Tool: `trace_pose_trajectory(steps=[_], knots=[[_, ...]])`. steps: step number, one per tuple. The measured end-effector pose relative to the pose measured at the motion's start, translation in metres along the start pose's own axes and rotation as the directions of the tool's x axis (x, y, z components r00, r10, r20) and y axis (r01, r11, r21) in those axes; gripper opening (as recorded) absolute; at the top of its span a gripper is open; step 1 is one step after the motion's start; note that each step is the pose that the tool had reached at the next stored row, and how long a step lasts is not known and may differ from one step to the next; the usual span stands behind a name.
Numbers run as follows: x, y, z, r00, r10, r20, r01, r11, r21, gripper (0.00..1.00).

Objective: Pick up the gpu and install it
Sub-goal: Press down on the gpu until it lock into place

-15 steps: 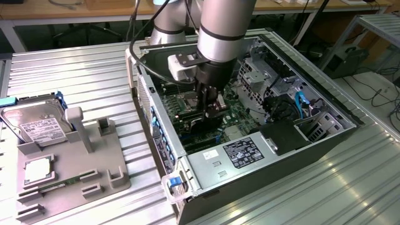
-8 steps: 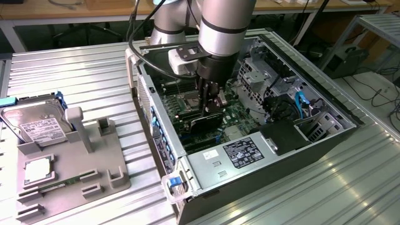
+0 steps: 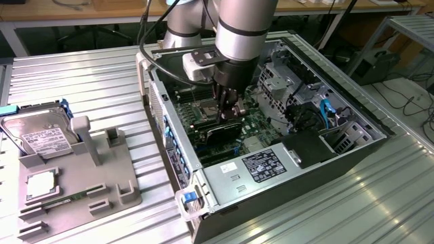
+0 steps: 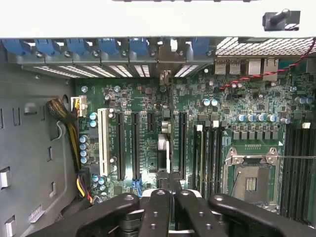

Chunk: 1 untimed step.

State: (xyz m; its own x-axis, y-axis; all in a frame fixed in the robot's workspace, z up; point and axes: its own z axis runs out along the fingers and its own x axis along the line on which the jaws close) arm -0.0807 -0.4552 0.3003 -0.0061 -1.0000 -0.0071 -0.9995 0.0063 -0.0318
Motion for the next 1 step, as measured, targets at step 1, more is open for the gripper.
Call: trace_pose_trajectory(steps=[1], knots=[[0.0, 0.0, 0.0, 1.0, 0.0, 0.0, 0.0, 1.0, 0.0002, 0.11]])
